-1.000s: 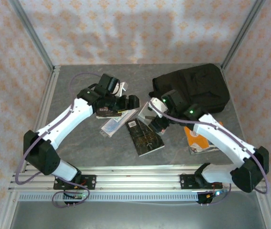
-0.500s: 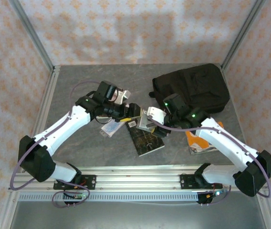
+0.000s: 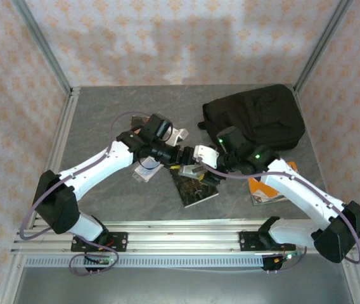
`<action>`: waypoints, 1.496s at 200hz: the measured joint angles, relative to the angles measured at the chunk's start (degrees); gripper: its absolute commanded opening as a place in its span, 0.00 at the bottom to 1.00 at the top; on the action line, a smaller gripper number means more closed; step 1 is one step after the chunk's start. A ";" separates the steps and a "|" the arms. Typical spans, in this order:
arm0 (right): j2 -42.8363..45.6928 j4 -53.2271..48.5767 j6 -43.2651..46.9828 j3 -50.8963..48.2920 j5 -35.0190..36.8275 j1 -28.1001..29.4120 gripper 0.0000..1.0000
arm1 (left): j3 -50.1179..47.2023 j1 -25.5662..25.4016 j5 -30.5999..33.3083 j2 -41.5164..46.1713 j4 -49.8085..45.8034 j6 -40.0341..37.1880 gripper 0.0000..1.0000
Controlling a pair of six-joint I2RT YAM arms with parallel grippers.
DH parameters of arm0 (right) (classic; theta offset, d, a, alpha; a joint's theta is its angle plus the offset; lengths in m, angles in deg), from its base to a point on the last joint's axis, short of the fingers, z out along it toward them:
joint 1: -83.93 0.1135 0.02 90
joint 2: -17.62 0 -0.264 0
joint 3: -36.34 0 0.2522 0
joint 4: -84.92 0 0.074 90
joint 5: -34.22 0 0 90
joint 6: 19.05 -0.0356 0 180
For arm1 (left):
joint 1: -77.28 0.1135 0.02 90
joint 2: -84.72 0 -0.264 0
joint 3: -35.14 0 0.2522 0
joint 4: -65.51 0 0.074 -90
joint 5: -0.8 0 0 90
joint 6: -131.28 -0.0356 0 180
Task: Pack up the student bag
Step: Pass the loose stationery.
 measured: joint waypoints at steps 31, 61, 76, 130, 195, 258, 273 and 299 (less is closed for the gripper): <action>0.50 1.57 -0.85 -1.20 -0.24 0.00 0.76 | -0.85 -0.26 -1.51 -0.15 4.50 2.75 0.53; 0.52 2.29 -2.19 -1.90 -0.17 0.00 0.77 | -2.73 -0.17 -2.64 -0.15 7.50 5.46 0.38; 0.52 2.36 -2.60 -2.29 -0.17 0.00 0.78 | -3.21 -0.20 -2.73 -0.15 7.93 5.73 0.34; 0.72 3.45 -4.94 -2.40 1.14 0.13 0.99 | -3.50 0.24 -2.89 -0.07 8.11 5.84 0.28; 4.66 6.08 -10.36 -1.97 4.68 0.11 1.00 | -7.43 10.34 -0.09 1.53 6.51 7.74 0.26; -6.21 8.63 -28.02 16.83 25.20 -3.96 1.00 | -7.41 13.05 7.56 5.01 1.14 6.36 0.26; -8.44 10.01 -30.53 17.46 27.76 -4.59 0.98 | -7.39 13.05 8.41 5.07 0.48 5.73 0.26; -15.32 9.09 -37.09 21.59 29.11 -7.78 0.98 | -7.39 13.05 9.31 5.07 -0.35 5.29 0.26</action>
